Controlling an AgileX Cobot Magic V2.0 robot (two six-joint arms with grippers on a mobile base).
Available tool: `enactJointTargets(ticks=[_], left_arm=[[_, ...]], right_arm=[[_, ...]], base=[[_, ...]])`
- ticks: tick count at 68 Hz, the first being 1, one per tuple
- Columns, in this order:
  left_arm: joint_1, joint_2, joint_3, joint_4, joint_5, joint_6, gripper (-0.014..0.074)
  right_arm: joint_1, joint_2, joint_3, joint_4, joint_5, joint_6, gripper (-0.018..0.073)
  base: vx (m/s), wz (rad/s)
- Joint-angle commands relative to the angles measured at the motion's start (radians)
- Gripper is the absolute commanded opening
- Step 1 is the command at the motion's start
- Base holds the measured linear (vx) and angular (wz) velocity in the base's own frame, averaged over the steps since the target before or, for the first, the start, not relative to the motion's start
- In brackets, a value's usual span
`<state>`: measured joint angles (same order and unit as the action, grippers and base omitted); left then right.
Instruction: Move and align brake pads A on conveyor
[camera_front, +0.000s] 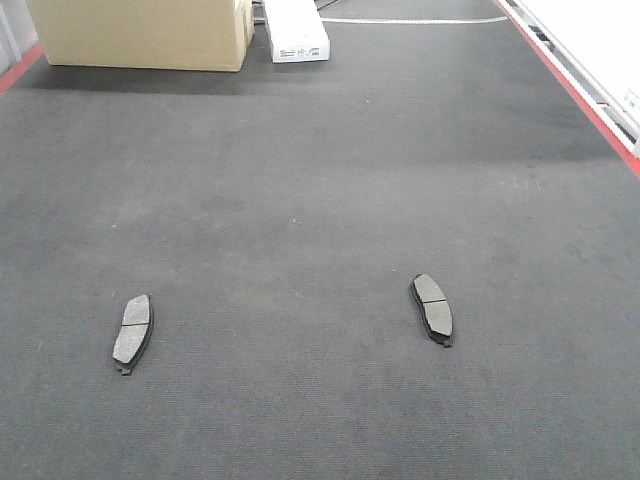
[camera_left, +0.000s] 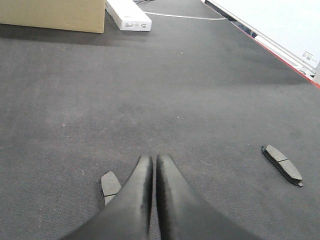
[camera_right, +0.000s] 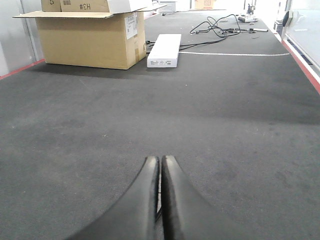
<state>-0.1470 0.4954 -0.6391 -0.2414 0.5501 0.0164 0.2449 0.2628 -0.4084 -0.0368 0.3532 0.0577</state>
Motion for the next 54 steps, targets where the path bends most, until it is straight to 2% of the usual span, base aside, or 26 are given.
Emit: enactJointTargets(ticks=[1, 24, 44, 54], left_arm=[[-0.003, 0.002, -0.025, -0.011, -0.066, 0.000, -0.0006], [-0.003, -0.004, -0.018, -0.008, -0.068, 0.000, -0.0006], [-0.003, -0.228, 0.097, 0.193, -0.144, -0.004, -0.0006], [-0.003, -0.388, 0.178, 0.254, -0.180, -0.004, -0.0006]], right_arm=[[-0.004, 0.009, -0.026, -0.003, -0.076, -0.003, -0.0007], [-0.004, 0.009, -0.026, -0.003, -0.076, -0.003, -0.0007], [-0.004, 0.009, -0.026, -0.003, -0.076, -0.003, -0.0006], [-0.004, 0.009, -0.026, -0.003, -0.076, -0.003, -0.0006]], base=[[0.00, 0.00], [0.00, 0.00], [0.00, 0.00], [0.00, 0.00]])
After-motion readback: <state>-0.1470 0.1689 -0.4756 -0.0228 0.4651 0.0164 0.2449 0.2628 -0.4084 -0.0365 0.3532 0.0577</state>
